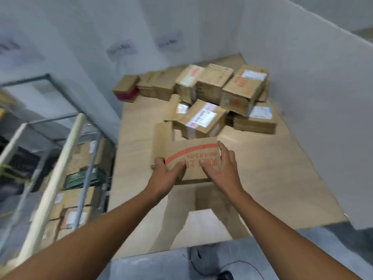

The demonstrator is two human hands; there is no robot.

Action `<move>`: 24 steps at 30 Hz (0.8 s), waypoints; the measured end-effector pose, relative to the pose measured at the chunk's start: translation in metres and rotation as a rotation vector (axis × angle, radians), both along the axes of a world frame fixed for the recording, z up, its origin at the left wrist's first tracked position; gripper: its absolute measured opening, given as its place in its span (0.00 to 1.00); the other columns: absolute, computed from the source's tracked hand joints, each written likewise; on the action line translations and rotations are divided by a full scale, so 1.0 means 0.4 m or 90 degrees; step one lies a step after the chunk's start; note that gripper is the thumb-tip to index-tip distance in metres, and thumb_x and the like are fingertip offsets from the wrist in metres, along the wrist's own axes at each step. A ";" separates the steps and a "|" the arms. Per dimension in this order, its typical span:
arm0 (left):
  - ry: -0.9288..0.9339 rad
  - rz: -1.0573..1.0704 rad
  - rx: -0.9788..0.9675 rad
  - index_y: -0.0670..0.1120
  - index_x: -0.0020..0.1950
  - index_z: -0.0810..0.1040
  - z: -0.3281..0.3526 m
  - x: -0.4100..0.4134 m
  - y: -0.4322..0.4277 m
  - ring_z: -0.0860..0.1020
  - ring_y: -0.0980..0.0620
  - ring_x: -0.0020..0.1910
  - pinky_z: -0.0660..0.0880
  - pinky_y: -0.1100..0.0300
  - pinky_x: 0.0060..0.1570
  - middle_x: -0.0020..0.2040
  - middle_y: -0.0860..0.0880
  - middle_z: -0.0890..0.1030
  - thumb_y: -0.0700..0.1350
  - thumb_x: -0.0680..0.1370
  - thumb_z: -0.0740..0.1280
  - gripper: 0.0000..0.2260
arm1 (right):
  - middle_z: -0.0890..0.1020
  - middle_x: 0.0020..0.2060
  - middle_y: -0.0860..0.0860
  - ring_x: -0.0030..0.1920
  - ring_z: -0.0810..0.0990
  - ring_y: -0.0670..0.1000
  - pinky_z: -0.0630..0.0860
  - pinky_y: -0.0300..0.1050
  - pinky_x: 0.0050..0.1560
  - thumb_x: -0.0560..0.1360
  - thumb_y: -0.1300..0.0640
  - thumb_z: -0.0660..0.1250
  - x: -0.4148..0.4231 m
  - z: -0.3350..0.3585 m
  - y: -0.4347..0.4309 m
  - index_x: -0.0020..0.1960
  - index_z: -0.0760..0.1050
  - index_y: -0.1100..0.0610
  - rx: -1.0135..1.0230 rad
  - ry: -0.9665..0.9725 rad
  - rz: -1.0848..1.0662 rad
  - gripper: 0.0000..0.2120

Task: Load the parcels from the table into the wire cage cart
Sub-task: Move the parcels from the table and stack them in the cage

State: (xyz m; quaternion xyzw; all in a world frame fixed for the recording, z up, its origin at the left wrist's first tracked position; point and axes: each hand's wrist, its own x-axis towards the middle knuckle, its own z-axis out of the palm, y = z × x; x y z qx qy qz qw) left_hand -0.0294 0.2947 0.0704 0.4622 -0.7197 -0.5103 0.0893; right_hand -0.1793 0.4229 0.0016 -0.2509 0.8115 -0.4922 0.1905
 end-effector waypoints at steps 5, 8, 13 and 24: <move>0.024 0.042 -0.076 0.47 0.65 0.67 0.194 0.334 -0.229 0.82 0.55 0.53 0.80 0.56 0.54 0.59 0.51 0.81 0.66 0.76 0.71 0.30 | 0.65 0.68 0.49 0.71 0.70 0.57 0.73 0.58 0.72 0.74 0.37 0.74 0.260 0.175 -0.267 0.80 0.56 0.40 -0.094 0.013 0.147 0.42; 0.056 0.146 -0.136 0.47 0.65 0.69 0.286 0.583 -0.311 0.83 0.56 0.53 0.81 0.54 0.53 0.57 0.52 0.82 0.69 0.75 0.70 0.31 | 0.66 0.63 0.48 0.68 0.72 0.56 0.74 0.59 0.69 0.73 0.36 0.74 0.463 0.289 -0.407 0.79 0.55 0.38 -0.120 0.039 0.238 0.41; 0.056 0.334 -0.228 0.47 0.65 0.64 0.416 1.076 -0.292 0.79 0.51 0.57 0.76 0.54 0.56 0.58 0.54 0.77 0.63 0.80 0.66 0.24 | 0.67 0.66 0.52 0.67 0.74 0.55 0.75 0.57 0.69 0.74 0.36 0.75 0.911 0.454 -0.609 0.80 0.56 0.42 -0.175 0.078 0.439 0.43; 0.052 0.725 -0.303 0.55 0.75 0.63 0.537 1.927 -0.112 0.80 0.53 0.59 0.78 0.52 0.57 0.63 0.54 0.79 0.63 0.78 0.65 0.29 | 0.65 0.62 0.50 0.58 0.75 0.51 0.76 0.45 0.54 0.77 0.39 0.72 1.829 0.619 -0.677 0.78 0.56 0.42 -0.251 0.040 0.835 0.38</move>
